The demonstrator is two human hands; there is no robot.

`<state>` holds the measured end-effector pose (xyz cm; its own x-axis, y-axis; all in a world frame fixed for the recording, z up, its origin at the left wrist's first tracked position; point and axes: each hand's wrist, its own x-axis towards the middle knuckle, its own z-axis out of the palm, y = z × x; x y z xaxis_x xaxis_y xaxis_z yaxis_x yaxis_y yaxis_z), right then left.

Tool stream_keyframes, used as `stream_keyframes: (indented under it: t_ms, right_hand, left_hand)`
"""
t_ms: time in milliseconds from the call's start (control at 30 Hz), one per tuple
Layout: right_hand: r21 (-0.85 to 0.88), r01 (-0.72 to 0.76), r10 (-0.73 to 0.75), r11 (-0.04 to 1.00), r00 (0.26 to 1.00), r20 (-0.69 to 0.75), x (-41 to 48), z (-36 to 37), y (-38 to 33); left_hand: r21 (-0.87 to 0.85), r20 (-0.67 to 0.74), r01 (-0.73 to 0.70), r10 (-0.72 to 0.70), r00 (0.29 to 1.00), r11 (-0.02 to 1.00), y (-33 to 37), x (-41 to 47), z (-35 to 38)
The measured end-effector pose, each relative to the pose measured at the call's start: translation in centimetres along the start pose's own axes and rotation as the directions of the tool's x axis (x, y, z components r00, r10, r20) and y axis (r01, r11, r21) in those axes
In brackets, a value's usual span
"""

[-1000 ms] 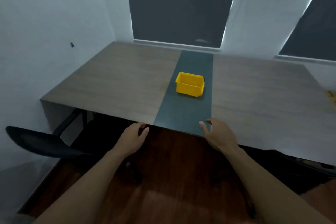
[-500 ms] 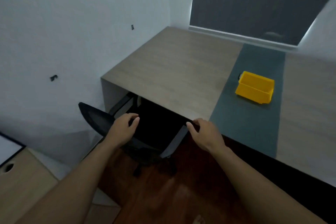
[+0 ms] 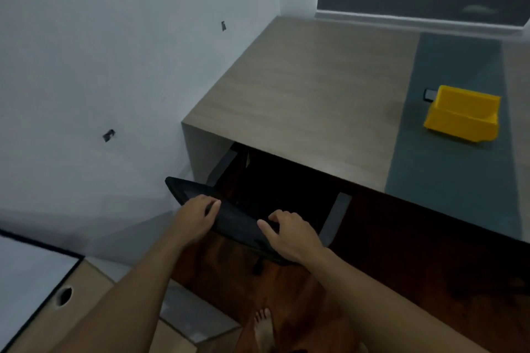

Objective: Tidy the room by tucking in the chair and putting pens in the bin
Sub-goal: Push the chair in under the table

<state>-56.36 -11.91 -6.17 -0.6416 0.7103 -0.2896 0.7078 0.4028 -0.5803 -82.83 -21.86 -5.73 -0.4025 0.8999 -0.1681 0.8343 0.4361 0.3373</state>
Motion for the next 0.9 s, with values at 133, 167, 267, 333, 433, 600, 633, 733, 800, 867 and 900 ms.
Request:
stream_keyframes:
  t_ms: [133, 167, 267, 333, 433, 600, 633, 733, 800, 867, 900]
  right_hand:
    - [-0.003, -0.120, 0.120, 0.993, 0.992, 0.037, 1.1, 5.6, -3.9]
    - [-0.044, -0.137, 0.138, 0.990, 0.990, 0.010, 1.5, 6.5, -4.5]
    - [-0.158, -0.210, 0.196, 0.965, 0.976, -0.097, 2.3, 7.7, -5.0]
    - [-0.208, -0.241, 0.210, 0.948, 0.965, -0.160, 2.7, 7.9, -4.9]
    - [-0.234, -0.268, 0.222, 0.935, 0.953, -0.207, 4.0, 7.7, -4.8]
    - [-0.228, -0.307, 0.254, 0.924, 0.938, -0.234, 7.3, 5.8, -3.9]
    - [-0.234, -0.313, 0.257, 0.921, 0.936, -0.242, 8.0, 5.3, -3.6]
    - [-0.233, -0.321, 0.259, 0.918, 0.930, -0.260, 9.9, 3.8, -2.7]
    - [-0.245, -0.326, 0.258, 0.913, 0.927, -0.271, 11.1, 2.8, -2.2]
    - [-0.262, -0.331, 0.256, 0.907, 0.924, -0.283, 12.5, 2.0, -1.7]
    - [-0.265, -0.331, 0.253, 0.906, 0.924, -0.288, 13.1, 1.6, -1.5]
  left_hand:
    - [0.197, 0.101, -0.169, 0.151, 0.983, 0.966, -4.8, 3.0, 0.7]
    - [0.215, 0.115, -0.186, 0.164, 0.980, 0.959, -5.4, 3.6, 1.1]
    - [0.320, 0.073, -0.197, 0.184, 0.980, 0.927, -6.0, 4.5, 1.9]
    - [0.359, 0.042, -0.196, 0.194, 0.980, 0.913, -6.1, 4.9, 2.0]
    - [0.371, 0.016, -0.201, 0.210, 0.978, 0.907, -5.9, 6.5, 2.0]
    - [0.372, -0.027, -0.218, 0.245, 0.969, 0.902, -4.7, 10.5, 1.7]
    - [0.368, -0.032, -0.218, 0.247, 0.969, 0.904, -4.5, 11.4, 1.7]
    - [0.357, -0.042, -0.221, 0.253, 0.967, 0.907, -3.8, 13.7, 1.9]
    - [0.350, -0.056, -0.222, 0.257, 0.965, 0.910, -3.3, 15.2, 2.0]
    - [0.348, -0.079, -0.214, 0.256, 0.963, 0.913, -2.9, 16.7, 2.1]
    - [0.349, -0.084, -0.212, 0.256, 0.963, 0.913, -2.7, 17.5, 2.2]
